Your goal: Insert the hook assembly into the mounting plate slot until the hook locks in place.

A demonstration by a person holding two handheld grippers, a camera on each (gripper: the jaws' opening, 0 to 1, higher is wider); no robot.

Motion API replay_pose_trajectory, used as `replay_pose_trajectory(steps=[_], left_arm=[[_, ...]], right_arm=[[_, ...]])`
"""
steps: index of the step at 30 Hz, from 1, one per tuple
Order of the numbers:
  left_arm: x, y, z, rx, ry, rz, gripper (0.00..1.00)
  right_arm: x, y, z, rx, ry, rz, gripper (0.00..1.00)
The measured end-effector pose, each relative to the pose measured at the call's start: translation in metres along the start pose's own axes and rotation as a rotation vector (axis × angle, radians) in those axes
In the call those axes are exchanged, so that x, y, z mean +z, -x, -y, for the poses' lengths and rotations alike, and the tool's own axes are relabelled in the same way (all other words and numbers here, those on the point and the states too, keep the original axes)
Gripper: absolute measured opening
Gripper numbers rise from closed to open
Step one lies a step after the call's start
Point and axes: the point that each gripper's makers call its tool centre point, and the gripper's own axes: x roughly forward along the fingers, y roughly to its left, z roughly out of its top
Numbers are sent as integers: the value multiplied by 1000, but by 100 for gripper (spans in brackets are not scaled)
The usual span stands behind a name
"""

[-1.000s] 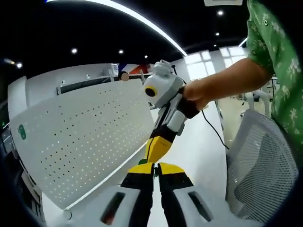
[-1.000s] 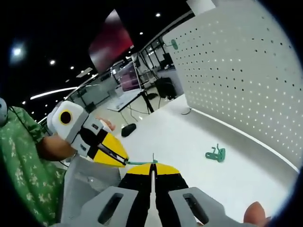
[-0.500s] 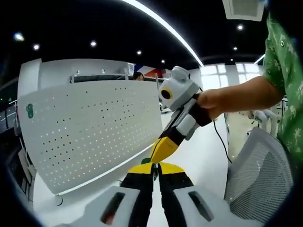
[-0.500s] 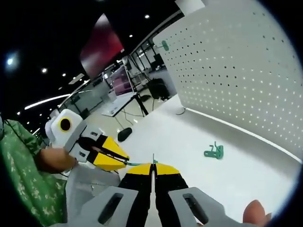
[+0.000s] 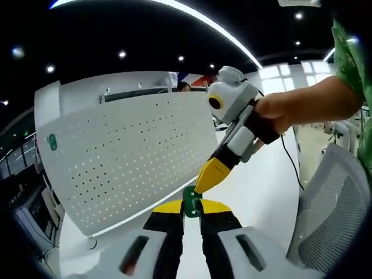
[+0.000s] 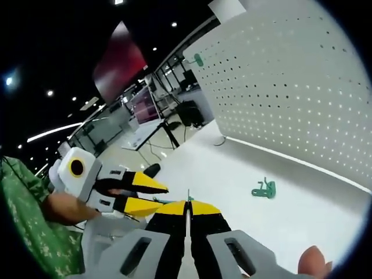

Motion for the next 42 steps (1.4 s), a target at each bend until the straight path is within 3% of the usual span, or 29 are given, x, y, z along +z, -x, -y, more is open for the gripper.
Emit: replay_pose_trajectory(steps=[13, 27, 42], left_arm=[[0, -5, -12, 75, 21, -11, 6], [1, -6, -16, 91, 31, -9, 4], [3, -5, -18, 100, 22, 2, 4]], right_arm=[[13, -8, -8, 12, -30, 43, 0], [17, -11, -16, 27, -22, 50, 0], [20, -11, -20, -3, 24, 49, 0]])
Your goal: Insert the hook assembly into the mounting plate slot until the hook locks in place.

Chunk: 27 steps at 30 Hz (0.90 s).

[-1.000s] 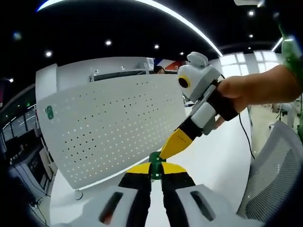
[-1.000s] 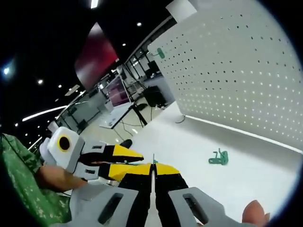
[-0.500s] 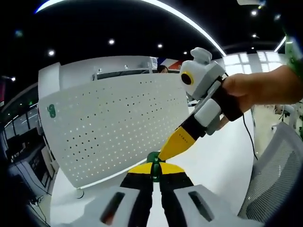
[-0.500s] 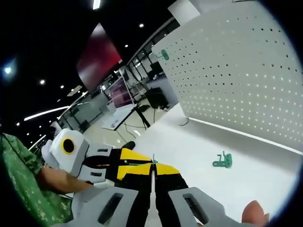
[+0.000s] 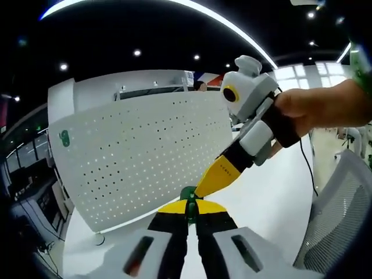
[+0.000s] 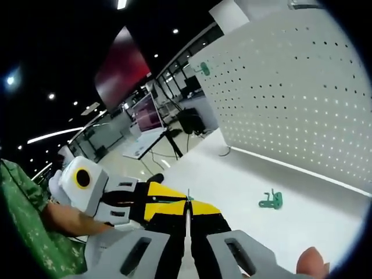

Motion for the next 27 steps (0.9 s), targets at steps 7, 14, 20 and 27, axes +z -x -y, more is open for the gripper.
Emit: replay_pose_trajectory(steps=[7, 14, 20, 27], left_arm=[[2, 1, -1, 3, 2, 8, 4], [4, 2, -1, 11, 4, 18, 3], [7, 4, -3, 21, 25, 36, 3], [8, 5, -5, 24, 48, 46, 3]], right_arm=[[3, 1, -1, -29, 36, 2, 0], [6, 1, -4, -69, 104, -7, 0], [8, 2, -5, -69, 95, -2, 0], [9, 2, -5, -70, 106, -6, 0]])
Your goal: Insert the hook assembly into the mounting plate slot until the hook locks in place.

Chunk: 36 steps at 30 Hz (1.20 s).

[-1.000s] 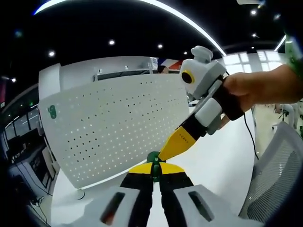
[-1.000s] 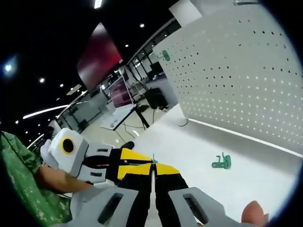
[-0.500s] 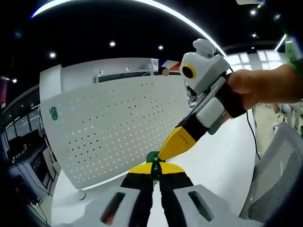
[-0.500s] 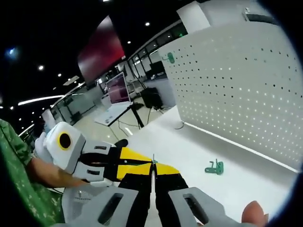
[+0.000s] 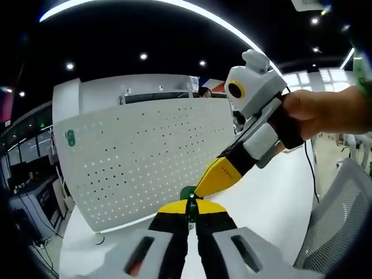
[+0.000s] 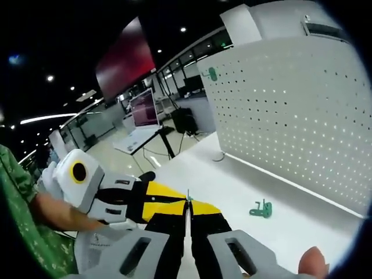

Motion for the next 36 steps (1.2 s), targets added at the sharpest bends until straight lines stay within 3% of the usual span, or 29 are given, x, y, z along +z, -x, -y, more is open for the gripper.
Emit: replay_pose_trajectory(steps=[16, 25, 36], left_arm=[[-2, -1, -2, 4, 21, 0, 3], [-3, -1, -9, 14, 84, 11, 3], [1, 0, -16, 29, 121, 24, 3]], right_arm=[[4, -2, 0, -6, 27, 0, 0], [6, -4, 2, -12, 38, 3, 2], [11, 8, 11, -53, 74, 33, 7]])
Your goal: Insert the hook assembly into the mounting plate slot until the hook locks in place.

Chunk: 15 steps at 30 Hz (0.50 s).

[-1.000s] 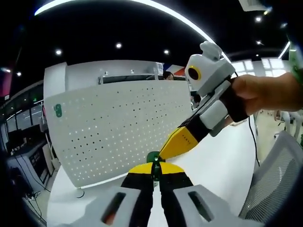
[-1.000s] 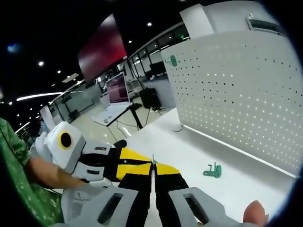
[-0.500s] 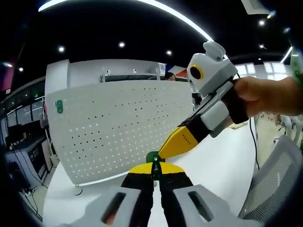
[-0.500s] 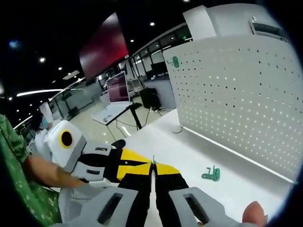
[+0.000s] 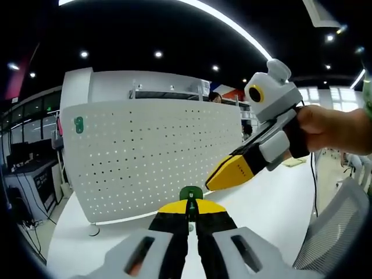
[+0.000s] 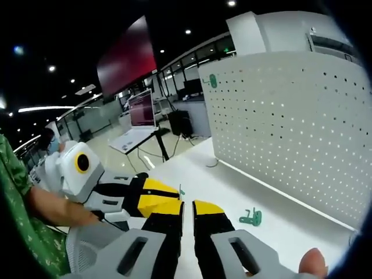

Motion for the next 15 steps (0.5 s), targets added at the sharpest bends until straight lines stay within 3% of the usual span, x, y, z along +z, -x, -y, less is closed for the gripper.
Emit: replay_pose_trajectory(steps=[15], left_arm=[[29, 14, -22, 52, 77, 64, 3]], right_arm=[[6, 38, 12, -107, 87, 65, 18]])
